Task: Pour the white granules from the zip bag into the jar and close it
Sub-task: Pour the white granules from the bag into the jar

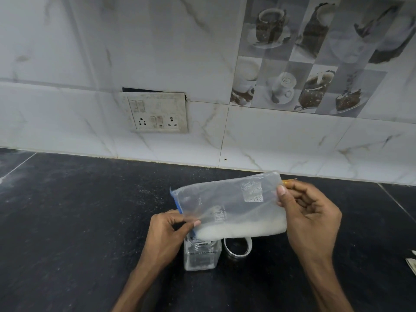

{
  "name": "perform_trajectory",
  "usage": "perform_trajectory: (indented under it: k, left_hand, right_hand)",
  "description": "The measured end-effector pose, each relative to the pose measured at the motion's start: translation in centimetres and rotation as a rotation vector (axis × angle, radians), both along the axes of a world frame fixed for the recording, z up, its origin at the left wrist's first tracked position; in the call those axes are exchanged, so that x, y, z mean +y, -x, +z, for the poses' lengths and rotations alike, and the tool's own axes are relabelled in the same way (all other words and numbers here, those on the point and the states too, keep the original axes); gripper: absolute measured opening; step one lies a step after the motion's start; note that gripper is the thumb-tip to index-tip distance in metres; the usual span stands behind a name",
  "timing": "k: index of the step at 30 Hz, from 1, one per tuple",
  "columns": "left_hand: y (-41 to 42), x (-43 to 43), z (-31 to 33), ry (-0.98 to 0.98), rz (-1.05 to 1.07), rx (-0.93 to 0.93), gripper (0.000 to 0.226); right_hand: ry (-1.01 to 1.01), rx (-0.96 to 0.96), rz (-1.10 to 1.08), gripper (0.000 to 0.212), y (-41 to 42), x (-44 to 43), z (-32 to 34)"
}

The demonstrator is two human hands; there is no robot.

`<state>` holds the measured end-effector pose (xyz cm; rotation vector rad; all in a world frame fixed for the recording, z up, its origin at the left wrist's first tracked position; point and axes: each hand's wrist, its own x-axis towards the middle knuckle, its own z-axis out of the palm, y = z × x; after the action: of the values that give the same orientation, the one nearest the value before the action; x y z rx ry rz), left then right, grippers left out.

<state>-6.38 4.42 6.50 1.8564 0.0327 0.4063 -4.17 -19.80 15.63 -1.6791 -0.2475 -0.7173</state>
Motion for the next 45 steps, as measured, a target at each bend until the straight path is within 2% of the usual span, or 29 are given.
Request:
perform_trajectory:
  k: [6,14,22,34,38,41,45]
  left_hand:
    - [0.1,0.0,0.1,0.023,-0.002,0.006,0.036]
    - [0.0,-0.1,0.2,0.006,-0.038,0.0,0.029]
    - [0.0,-0.1,0.3,0.015,-0.018,-0.016,0.044]
    - [-0.1,-0.1,0.1,0.004,-0.005,-0.037,0.043]
    - [0.0,-0.2,0.1,0.006,-0.012,-0.03,0.042]
    - [0.1,-0.1,0.1,0.019,-0.009,-0.031,0.042]
    - [0.2,-0.2,0.0,0.034,-0.007,-0.028,0.044]
  right_hand:
    - [-0.035,0.001,-0.011,0.024,0.1,0.2,-0.2]
    - [0.021,0.002,-0.006,0.022,-0.1,0.0,0.4]
    - [-0.001,-0.006,-0.002,0.03,-0.1,0.1,0.7]
    - [0.001,0.01,0.002,0.026,-0.3,0.1,0.7]
    - [0.09,-0.006,0.023,0.028,0.1,0.5,0.7]
    - [0.009,0.002,0.013,0.026,-0.2,0.2,0.7]
    - [0.03,0.013,0.038,0.023,-0.5,0.1,0.9]
